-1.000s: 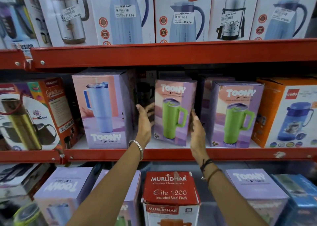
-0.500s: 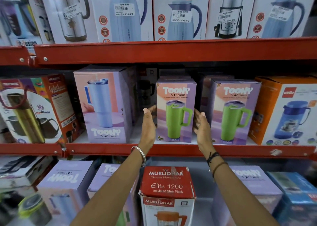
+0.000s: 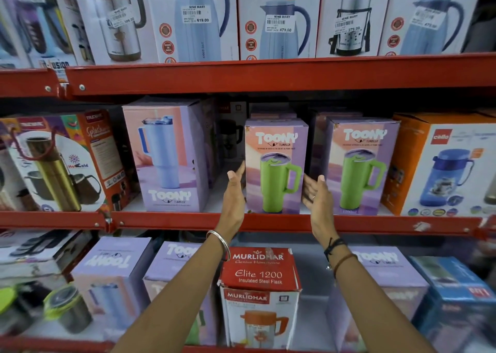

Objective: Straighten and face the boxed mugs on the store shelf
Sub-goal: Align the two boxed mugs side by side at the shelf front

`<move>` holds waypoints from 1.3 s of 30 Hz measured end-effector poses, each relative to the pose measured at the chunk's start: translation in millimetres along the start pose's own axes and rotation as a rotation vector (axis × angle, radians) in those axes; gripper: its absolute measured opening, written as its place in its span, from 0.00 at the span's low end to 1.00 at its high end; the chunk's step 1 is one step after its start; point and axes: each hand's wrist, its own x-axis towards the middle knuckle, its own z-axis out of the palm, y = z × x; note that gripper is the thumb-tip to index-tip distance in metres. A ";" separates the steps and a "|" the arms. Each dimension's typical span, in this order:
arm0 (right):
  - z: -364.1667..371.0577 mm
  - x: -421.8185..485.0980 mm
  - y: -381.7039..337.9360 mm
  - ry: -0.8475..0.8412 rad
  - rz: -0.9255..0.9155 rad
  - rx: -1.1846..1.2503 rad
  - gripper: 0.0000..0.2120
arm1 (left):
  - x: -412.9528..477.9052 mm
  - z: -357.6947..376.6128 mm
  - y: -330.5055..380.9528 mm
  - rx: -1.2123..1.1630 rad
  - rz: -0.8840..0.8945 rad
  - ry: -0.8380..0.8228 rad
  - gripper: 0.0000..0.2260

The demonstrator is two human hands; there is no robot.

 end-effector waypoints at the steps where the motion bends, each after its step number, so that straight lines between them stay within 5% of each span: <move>1: -0.9 -2.9 -1.4 -0.009 -0.003 -0.005 0.26 | -3.3 -0.5 0.5 0.000 0.003 -0.001 0.28; 11: -5.0 -16.6 -7.0 -0.084 -0.012 -0.027 0.26 | -23.9 3.8 10.6 0.068 0.007 0.027 0.36; 16: -19.5 -26.9 -3.8 0.000 -0.119 -0.071 0.24 | -52.6 38.6 10.0 0.190 0.249 0.331 0.23; 22: -63.7 -25.8 -19.4 0.239 -0.325 -0.047 0.25 | -80.2 96.9 18.0 0.248 0.549 0.155 0.23; 28: -112.5 2.7 -35.2 0.427 -0.329 -0.073 0.21 | -61.1 161.3 11.2 0.136 0.274 -0.062 0.20; 34: -142.5 34.8 -27.1 0.222 -0.064 -0.070 0.33 | -14.9 193.8 6.9 0.068 0.009 0.103 0.22; 39: -153.6 37.5 -34.4 0.094 -0.026 -0.009 0.23 | -11.6 194.9 5.1 0.052 -0.094 0.064 0.24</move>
